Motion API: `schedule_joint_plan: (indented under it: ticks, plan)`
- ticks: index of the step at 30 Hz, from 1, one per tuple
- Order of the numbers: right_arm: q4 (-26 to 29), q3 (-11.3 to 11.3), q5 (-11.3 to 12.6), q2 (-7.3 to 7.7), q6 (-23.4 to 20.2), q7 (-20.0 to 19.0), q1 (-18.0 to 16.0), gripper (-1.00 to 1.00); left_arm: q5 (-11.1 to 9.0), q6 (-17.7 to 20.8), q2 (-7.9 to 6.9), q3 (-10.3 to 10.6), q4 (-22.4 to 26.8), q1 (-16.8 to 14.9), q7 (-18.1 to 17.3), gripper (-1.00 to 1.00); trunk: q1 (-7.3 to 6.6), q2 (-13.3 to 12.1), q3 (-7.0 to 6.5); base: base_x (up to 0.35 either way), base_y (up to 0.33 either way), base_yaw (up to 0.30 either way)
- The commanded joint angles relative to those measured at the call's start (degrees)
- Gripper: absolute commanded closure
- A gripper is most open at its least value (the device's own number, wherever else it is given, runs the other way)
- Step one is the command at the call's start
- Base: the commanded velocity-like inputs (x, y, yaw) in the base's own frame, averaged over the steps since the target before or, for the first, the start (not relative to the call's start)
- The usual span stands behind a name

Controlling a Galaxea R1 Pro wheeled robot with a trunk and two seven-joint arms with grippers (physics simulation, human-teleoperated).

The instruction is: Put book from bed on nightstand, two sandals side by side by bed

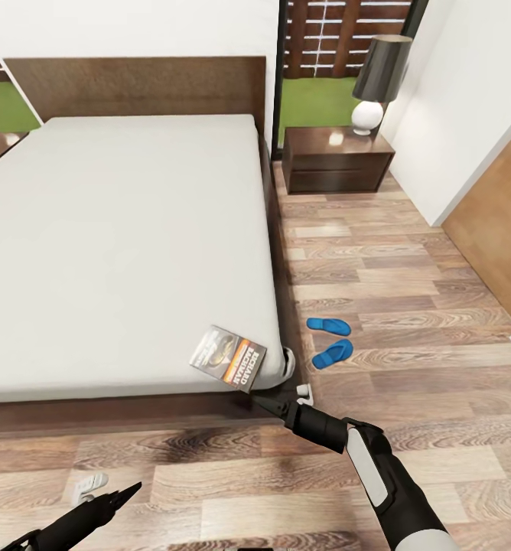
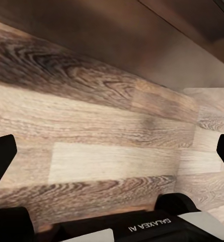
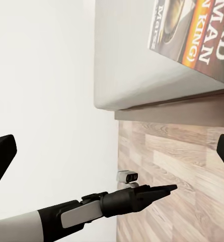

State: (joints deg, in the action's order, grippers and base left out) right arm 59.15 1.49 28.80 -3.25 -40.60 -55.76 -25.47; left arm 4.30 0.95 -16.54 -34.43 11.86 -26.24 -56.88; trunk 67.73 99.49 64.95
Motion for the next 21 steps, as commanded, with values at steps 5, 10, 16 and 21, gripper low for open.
schedule_joint_plan:
  ticks: [5, 10, 16, 21]
  plan:
    - [0.0, 0.0, 0.3, 0.00, -0.4, 0.0, 0.0, -1.00, 0.5, 0.1, 0.01, -0.5, 0.0, 0.0, -0.3, -1.00, 1.10, 2.0, 0.93, 0.000, 0.000, 0.000]
    - [0.0, 0.0, 0.3, 0.00, -0.4, 0.0, 0.0, -1.00, 0.5, 0.1, 0.01, -0.5, 0.0, 0.0, -0.3, -1.00, 2.20, 4.0, 1.83, 0.000, 0.000, 0.000]
    - [0.0, 0.0, 0.4, 0.00, -0.4, 0.0, 0.0, -1.00, 0.5, 0.1, 0.01, -0.5, 0.0, 0.0, -0.3, -1.00, 3.52, 6.4, 2.91, 0.000, 0.000, 0.000]
    - [0.0, 0.0, 0.3, 0.00, -0.4, 0.0, 0.0, -1.00, 0.5, 0.1, 0.01, -0.5, 0.0, 0.0, -0.3, -1.00, 4.61, 8.5, 3.81, 0.000, 0.000, 0.000]
